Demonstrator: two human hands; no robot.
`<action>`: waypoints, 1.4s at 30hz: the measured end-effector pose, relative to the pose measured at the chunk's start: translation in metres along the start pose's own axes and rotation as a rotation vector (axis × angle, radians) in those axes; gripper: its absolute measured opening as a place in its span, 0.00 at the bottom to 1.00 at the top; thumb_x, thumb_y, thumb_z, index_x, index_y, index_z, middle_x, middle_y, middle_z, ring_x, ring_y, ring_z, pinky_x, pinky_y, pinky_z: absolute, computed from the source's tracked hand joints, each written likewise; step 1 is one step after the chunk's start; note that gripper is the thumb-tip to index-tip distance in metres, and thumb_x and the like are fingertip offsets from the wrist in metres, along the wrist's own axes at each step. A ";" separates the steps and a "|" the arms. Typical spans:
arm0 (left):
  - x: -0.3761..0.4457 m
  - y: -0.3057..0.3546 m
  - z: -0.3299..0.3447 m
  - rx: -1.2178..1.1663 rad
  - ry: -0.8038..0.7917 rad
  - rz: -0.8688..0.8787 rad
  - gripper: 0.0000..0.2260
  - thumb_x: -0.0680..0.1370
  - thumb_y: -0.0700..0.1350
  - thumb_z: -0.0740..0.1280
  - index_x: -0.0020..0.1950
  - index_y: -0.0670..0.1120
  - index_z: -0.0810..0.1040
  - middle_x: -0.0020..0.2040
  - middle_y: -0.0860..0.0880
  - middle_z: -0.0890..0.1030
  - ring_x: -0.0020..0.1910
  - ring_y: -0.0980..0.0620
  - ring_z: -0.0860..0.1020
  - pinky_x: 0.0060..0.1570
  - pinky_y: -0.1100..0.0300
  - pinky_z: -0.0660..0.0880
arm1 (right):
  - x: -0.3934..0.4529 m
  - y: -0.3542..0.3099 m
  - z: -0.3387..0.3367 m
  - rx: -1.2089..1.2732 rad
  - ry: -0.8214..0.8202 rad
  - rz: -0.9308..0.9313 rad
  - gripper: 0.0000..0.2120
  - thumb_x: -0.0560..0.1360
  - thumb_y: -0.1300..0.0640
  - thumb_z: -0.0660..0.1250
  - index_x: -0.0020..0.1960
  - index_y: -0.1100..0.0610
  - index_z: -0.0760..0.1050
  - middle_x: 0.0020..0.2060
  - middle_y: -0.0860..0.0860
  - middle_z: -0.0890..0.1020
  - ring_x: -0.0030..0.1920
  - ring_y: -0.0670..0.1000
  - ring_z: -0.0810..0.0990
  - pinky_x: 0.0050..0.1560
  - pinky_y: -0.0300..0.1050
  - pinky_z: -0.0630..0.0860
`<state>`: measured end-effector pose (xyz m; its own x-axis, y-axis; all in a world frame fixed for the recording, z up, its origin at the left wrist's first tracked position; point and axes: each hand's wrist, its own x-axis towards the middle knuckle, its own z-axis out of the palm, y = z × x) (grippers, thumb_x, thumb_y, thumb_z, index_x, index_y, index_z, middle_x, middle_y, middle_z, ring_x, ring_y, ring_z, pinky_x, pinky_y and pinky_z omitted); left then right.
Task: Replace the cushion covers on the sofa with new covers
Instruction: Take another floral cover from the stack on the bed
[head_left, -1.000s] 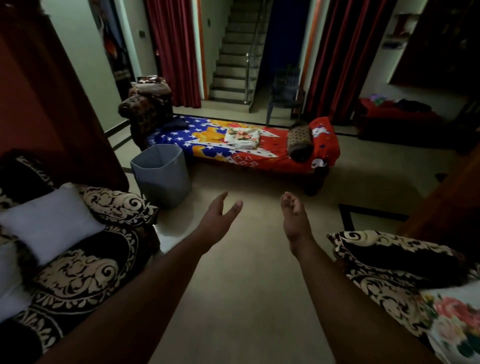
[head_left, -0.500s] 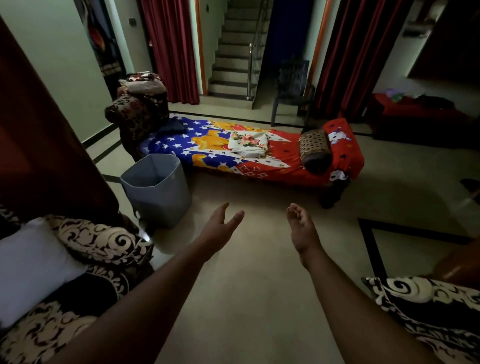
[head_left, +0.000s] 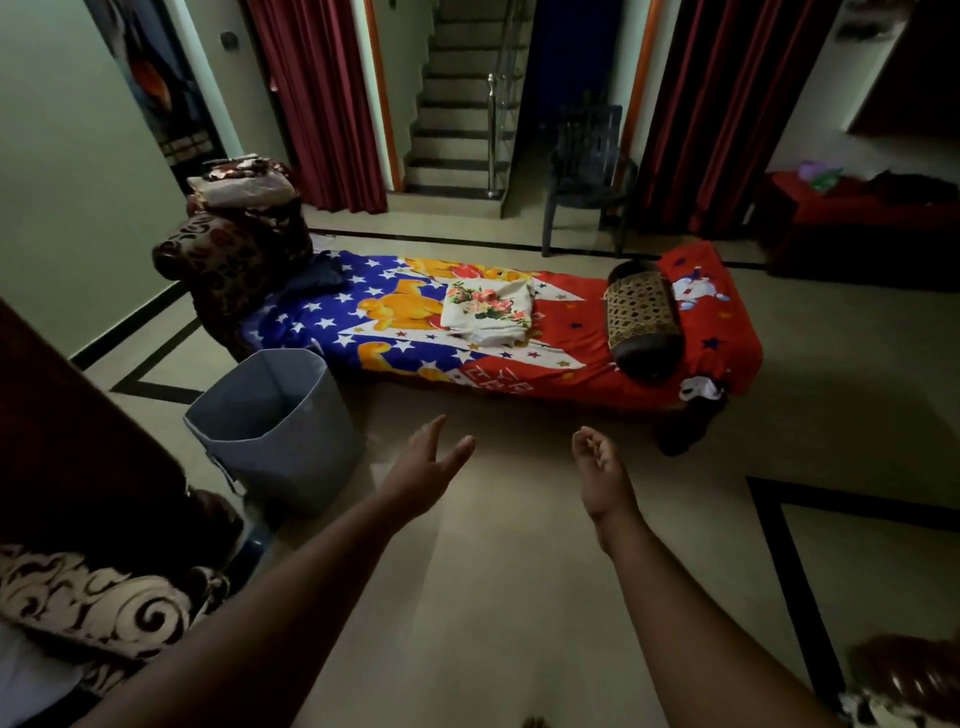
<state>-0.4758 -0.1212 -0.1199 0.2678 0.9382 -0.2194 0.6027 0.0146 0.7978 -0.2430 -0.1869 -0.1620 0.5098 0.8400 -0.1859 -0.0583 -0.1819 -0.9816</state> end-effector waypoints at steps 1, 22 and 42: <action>0.019 0.007 0.001 -0.003 0.002 -0.008 0.36 0.78 0.66 0.63 0.82 0.54 0.57 0.81 0.46 0.60 0.78 0.46 0.63 0.72 0.45 0.68 | 0.022 -0.004 0.003 -0.002 -0.015 0.001 0.21 0.82 0.48 0.65 0.72 0.55 0.70 0.64 0.51 0.77 0.63 0.48 0.75 0.61 0.42 0.69; 0.439 -0.030 -0.047 -0.085 -0.065 -0.204 0.35 0.79 0.66 0.63 0.82 0.51 0.58 0.81 0.45 0.61 0.77 0.44 0.65 0.70 0.46 0.70 | 0.412 -0.019 0.143 -0.223 -0.025 0.127 0.24 0.80 0.44 0.66 0.71 0.55 0.69 0.65 0.52 0.74 0.65 0.51 0.74 0.61 0.45 0.70; 0.780 -0.022 -0.051 -0.013 -0.093 -0.393 0.35 0.80 0.64 0.63 0.82 0.49 0.58 0.80 0.43 0.63 0.74 0.43 0.69 0.69 0.44 0.72 | 0.766 -0.022 0.235 -0.285 -0.153 0.266 0.21 0.81 0.44 0.66 0.69 0.54 0.71 0.63 0.48 0.75 0.65 0.52 0.75 0.64 0.47 0.73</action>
<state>-0.3183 0.6282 -0.2799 0.0860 0.8253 -0.5581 0.6636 0.3704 0.6500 -0.0528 0.5809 -0.2928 0.3740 0.8071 -0.4569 0.0804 -0.5189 -0.8510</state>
